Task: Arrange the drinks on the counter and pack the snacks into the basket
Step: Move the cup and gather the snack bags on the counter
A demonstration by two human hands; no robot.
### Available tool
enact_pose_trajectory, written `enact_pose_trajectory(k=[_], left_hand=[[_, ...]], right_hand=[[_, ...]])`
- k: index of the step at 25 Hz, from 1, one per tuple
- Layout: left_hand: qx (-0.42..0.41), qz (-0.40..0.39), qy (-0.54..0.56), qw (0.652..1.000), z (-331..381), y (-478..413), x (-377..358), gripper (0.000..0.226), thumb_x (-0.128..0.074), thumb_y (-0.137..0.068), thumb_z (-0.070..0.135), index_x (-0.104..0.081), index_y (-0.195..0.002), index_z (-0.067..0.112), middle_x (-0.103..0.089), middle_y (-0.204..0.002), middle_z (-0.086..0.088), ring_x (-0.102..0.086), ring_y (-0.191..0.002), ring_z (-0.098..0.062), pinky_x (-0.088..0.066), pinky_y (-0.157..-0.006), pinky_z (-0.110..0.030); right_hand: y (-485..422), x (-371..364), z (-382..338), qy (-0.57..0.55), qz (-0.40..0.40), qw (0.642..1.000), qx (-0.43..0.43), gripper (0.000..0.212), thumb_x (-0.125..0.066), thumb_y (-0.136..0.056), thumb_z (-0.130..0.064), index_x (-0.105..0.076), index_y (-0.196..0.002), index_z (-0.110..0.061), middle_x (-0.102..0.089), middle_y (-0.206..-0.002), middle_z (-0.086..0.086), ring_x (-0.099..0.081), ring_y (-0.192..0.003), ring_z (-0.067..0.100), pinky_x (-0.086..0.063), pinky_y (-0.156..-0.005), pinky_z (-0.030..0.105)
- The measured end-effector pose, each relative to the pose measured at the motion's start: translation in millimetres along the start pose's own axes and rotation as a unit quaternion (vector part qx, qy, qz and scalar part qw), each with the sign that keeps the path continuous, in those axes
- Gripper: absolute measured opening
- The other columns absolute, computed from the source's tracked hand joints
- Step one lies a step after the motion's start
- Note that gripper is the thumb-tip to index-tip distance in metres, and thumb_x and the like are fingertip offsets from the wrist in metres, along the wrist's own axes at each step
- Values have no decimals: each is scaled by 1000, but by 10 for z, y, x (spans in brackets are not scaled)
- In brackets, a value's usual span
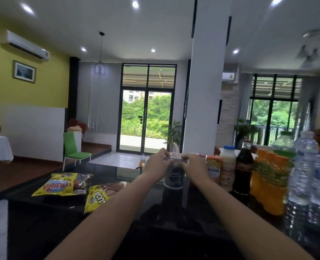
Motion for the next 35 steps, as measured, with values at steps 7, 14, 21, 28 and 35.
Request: enact_pose_trajectory(k=[7, 14, 21, 28, 35], left_hand=[[11, 3, 39, 999, 16, -153, -261, 12, -56, -91, 24, -50, -101, 22, -67, -111, -6, -57, -83, -14, -40, -60, -20], [2, -46, 30, 999, 21, -152, -189, 26, -57, -91, 24, -50, -116, 17, -64, -117, -9, -56, -83, -13, -39, -58, -15], [-12, -41, -133, 990, -115, -9, 386, 51, -54, -94, 30, -33, -139, 24, -58, -129, -9, -58, -108, -25, -49, -85, -38], [56, -39, -300, 952, -899, 540, 1649, 53, -57, -89, 39, -42, -136, 19, -56, -133, -8, -55, -115, -26, -47, -94, -42], [181, -74, -244, 950, -1585, 1124, 2163, 79, -63, -76, 63, -42, -140, 22, -41, -142, -17, -44, -127, -34, -38, -106, -46]], right_hand=[[-161, -69, 103, 80, 10, 997, -7, 17, -57, -91, -11, -73, -96, -11, -72, -88, 8, -63, -76, 18, -56, -73, 33], [-132, -34, 84, 120, 6, 993, 20, 21, -54, -93, -14, -72, -103, -12, -71, -92, 7, -65, -83, 19, -56, -77, 35], [50, 49, -144, 123, 1, 992, 15, 26, -48, -97, -28, -65, -113, -17, -67, -107, 2, -62, -94, 18, -56, -81, 38], [638, -480, -1038, 69, -174, 979, 83, 55, -47, -95, -47, -46, -141, -18, -32, -155, 9, -29, -140, 30, -28, -111, 45], [1115, -966, -1643, 92, -299, 950, -8, 85, -46, -78, -78, -37, -146, -29, -12, -161, 10, -12, -143, 44, -18, -111, 64]])
Point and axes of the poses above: each hand's wrist, its own y-axis away from the middle knuckle, its own x-axis out of the back of the hand, z = x × y, the point moved 1 cm from there along -y, towards the middle knuckle
